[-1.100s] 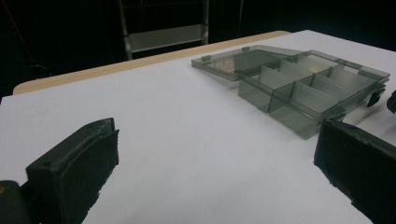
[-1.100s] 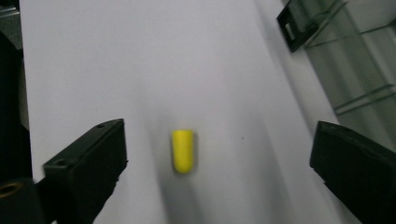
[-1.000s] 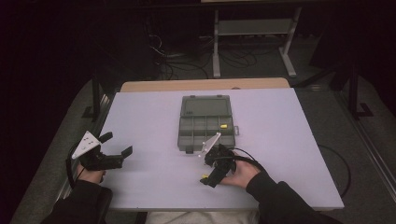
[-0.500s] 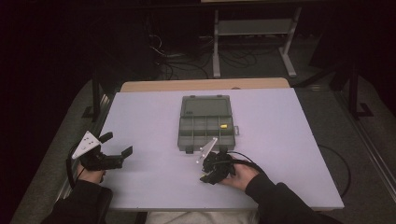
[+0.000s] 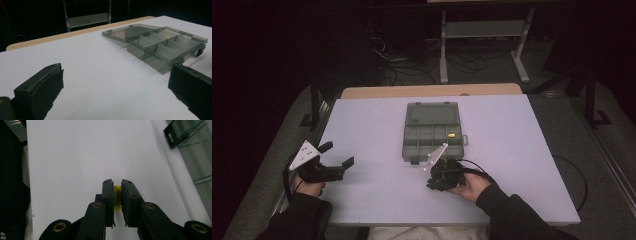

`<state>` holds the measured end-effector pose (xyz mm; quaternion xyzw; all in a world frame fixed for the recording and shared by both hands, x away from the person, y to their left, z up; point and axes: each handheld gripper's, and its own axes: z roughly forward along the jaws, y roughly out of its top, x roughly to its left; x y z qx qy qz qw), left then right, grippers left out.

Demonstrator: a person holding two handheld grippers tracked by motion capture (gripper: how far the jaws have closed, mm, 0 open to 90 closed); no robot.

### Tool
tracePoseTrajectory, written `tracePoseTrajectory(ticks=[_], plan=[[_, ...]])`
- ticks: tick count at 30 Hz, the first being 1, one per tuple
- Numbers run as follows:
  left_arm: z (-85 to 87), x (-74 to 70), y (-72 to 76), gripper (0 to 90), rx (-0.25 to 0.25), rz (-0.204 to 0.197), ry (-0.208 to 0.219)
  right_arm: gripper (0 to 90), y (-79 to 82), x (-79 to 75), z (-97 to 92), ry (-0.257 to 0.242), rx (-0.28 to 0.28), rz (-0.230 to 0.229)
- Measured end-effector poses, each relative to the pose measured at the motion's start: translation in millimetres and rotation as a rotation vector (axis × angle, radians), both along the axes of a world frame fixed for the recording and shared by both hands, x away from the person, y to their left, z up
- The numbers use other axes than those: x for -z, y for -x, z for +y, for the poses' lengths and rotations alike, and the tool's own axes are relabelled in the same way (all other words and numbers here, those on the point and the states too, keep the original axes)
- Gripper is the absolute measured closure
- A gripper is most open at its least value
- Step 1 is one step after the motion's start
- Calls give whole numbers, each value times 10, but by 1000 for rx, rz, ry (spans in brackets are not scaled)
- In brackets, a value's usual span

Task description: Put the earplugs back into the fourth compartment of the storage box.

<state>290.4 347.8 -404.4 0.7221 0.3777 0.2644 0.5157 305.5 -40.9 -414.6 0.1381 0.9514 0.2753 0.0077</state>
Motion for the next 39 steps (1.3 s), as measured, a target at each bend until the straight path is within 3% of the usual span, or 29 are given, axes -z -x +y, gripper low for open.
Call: tracePoseTrajectory(ticks=[7,18,23,28,39], plan=[[1,2,-3,0,0,2,2,798,-69,-190,-60,-40,15,-27],[1,2,-2,0,-1,2,4,798,-187,-421,-146,-62,37,-56],[1,3,-2,0,-1,3,3,798,-249,-602,-215,-91,55,-84],[2,4,-4,0,-1,4,2,798,-328,-691,-262,-92,69,-98],[2,5,-5,0,-1,5,2,798,-667,-808,-414,-69,140,-92]])
